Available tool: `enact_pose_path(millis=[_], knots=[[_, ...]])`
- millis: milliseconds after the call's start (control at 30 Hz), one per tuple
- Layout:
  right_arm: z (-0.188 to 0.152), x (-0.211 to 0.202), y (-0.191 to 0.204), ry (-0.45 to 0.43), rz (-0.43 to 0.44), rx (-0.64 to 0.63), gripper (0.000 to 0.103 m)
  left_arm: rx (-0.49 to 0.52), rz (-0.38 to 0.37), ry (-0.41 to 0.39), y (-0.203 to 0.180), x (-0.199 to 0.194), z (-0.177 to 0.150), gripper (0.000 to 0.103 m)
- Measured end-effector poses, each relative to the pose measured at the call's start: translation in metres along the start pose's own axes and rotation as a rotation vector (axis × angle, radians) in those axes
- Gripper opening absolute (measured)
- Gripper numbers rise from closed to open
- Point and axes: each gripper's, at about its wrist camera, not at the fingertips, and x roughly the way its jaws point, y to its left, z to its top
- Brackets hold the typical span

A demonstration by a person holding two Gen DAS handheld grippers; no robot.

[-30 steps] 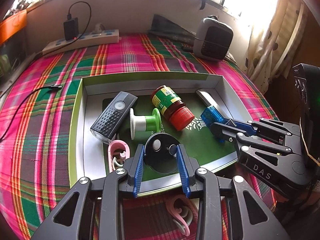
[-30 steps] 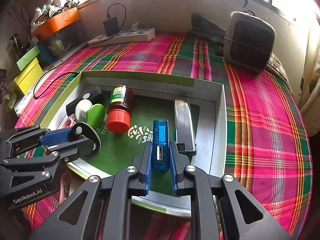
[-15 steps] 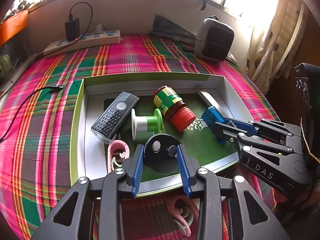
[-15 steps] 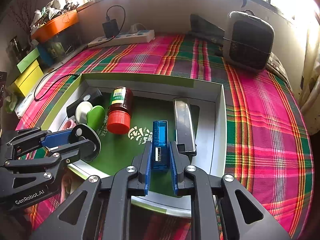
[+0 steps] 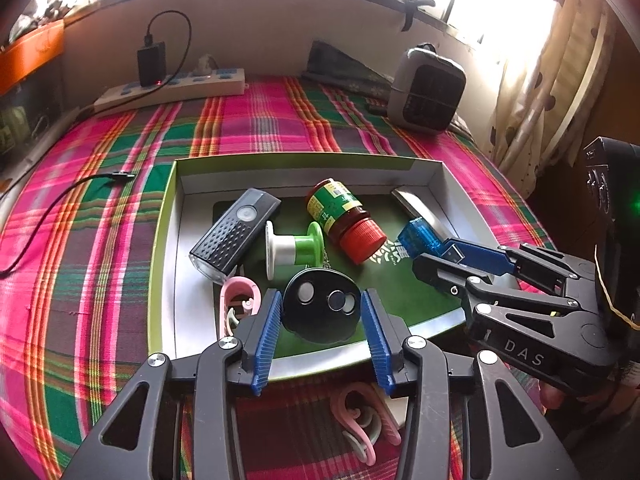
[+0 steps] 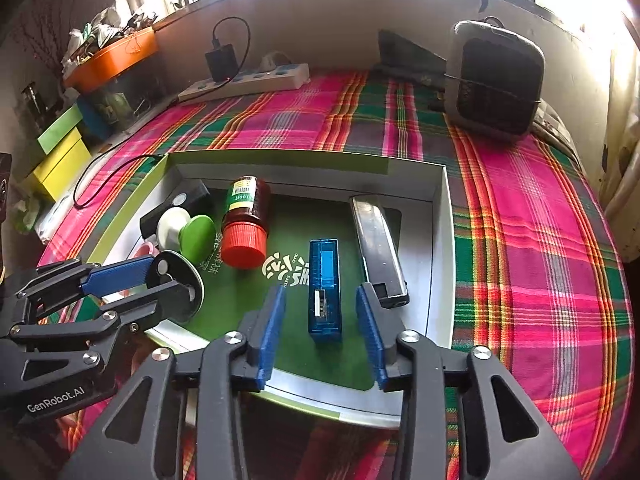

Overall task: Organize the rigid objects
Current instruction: 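Lower the black disc into the box with the left gripper while the right gripper releases the blue device, then withdraw both open grippers from the box toward the remaining objects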

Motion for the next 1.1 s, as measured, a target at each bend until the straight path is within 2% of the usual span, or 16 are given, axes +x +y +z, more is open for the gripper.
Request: enact_pose_path(millis=[400, 500, 1100], knots=[[-0.006, -0.014, 0.001, -0.052, -0.012, 0.015, 0.039, -0.003, 0.018, -0.044, -0.001, -0.015, -0.008, 0.042], [-0.008, -0.019, 0.002, -0.066, -0.023, 0.013, 0.039, -0.01, -0.002, -0.053, -0.002, -0.019, -0.011, 0.042], [-0.03, -0.046, 0.01, -0.134, -0.034, 0.041, 0.04, -0.023, 0.002, -0.127, -0.004, -0.051, -0.031, 0.042]])
